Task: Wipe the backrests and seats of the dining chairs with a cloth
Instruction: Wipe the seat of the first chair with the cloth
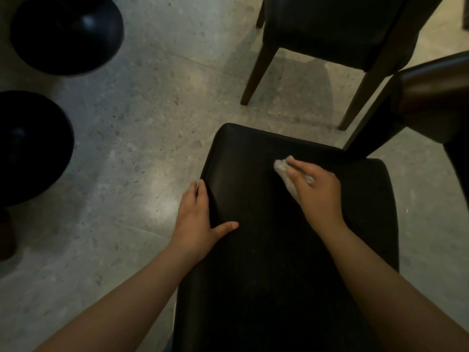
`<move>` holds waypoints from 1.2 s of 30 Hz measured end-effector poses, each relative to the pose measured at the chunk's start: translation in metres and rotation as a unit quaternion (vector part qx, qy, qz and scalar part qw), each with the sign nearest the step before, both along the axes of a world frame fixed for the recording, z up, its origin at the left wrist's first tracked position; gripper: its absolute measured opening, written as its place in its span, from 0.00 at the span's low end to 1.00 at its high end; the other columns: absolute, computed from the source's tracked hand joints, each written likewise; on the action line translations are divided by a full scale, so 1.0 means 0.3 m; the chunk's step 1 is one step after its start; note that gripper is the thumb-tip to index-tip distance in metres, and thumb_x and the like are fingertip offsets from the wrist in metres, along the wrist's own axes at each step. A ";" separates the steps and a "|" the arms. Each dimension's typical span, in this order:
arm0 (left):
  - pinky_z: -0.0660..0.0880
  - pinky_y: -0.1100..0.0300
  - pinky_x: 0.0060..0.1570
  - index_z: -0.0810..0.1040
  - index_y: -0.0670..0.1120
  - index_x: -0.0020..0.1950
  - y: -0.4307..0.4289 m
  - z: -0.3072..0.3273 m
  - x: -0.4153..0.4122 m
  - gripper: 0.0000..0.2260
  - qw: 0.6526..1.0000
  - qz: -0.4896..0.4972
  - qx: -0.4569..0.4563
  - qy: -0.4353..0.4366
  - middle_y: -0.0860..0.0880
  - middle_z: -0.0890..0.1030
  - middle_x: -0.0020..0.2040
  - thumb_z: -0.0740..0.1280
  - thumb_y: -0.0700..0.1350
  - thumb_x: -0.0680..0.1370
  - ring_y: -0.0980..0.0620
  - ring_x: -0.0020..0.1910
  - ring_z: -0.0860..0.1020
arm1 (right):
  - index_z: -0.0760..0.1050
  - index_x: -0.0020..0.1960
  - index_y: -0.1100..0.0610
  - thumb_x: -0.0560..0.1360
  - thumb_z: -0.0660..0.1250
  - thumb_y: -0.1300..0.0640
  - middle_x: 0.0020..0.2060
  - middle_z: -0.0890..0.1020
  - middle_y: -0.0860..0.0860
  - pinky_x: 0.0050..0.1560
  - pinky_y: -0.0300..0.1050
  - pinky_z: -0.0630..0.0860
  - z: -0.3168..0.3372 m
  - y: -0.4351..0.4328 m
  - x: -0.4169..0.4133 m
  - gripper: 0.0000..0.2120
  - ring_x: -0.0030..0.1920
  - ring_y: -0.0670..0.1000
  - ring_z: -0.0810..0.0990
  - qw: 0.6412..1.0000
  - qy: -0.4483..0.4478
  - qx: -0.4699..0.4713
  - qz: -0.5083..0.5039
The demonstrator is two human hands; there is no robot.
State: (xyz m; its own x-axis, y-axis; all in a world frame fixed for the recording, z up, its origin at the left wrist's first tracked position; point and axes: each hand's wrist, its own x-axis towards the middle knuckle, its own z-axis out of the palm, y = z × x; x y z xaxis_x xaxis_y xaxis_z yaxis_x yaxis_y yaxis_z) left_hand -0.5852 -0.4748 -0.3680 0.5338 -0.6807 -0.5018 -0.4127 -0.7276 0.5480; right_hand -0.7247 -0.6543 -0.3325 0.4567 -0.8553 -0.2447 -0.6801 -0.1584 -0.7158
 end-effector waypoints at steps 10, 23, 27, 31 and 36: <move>0.46 0.41 0.74 0.40 0.52 0.79 -0.105 0.078 -0.159 0.50 0.973 -0.191 0.089 -0.095 0.49 0.37 0.79 0.69 0.66 0.70 0.42 0.77 0.39 | 0.74 0.65 0.47 0.77 0.67 0.51 0.55 0.74 0.36 0.51 0.28 0.65 0.036 0.047 -0.277 0.17 0.52 0.33 0.73 0.980 -0.004 -0.002 -0.201; 0.40 0.35 0.72 0.26 0.49 0.74 -0.138 -0.004 -0.256 0.60 0.954 -0.184 0.204 -0.124 0.44 0.23 0.72 0.69 0.70 0.66 0.36 0.72 0.28 | 0.73 0.68 0.58 0.79 0.65 0.53 0.62 0.78 0.53 0.56 0.31 0.64 -0.041 -0.129 -0.513 0.18 0.62 0.50 0.75 0.950 0.024 -0.082 -0.299; 0.40 0.35 0.71 0.23 0.49 0.73 -0.150 -0.011 -0.259 0.61 0.947 -0.188 0.232 -0.122 0.42 0.22 0.71 0.69 0.71 0.66 0.35 0.72 0.27 | 0.74 0.65 0.61 0.81 0.61 0.54 0.60 0.78 0.56 0.57 0.32 0.66 -0.093 -0.229 -0.514 0.16 0.61 0.53 0.75 0.951 0.065 -0.094 -0.287; 0.38 0.36 0.71 0.20 0.50 0.68 -0.156 -0.011 -0.257 0.61 0.945 -0.184 0.246 -0.116 0.42 0.21 0.71 0.69 0.71 0.65 0.35 0.71 0.27 | 0.73 0.67 0.57 0.81 0.61 0.50 0.63 0.77 0.54 0.58 0.29 0.64 -0.144 -0.236 -0.457 0.18 0.62 0.48 0.74 0.964 0.072 -0.050 -0.249; 0.38 0.36 0.71 0.21 0.49 0.70 -0.166 0.002 -0.260 0.62 0.944 -0.185 0.254 -0.104 0.42 0.21 0.71 0.69 0.71 0.65 0.35 0.71 0.27 | 0.69 0.71 0.52 0.80 0.61 0.54 0.72 0.69 0.49 0.73 0.52 0.64 -0.155 -0.050 -0.396 0.19 0.72 0.48 0.66 0.990 0.042 -0.046 -0.128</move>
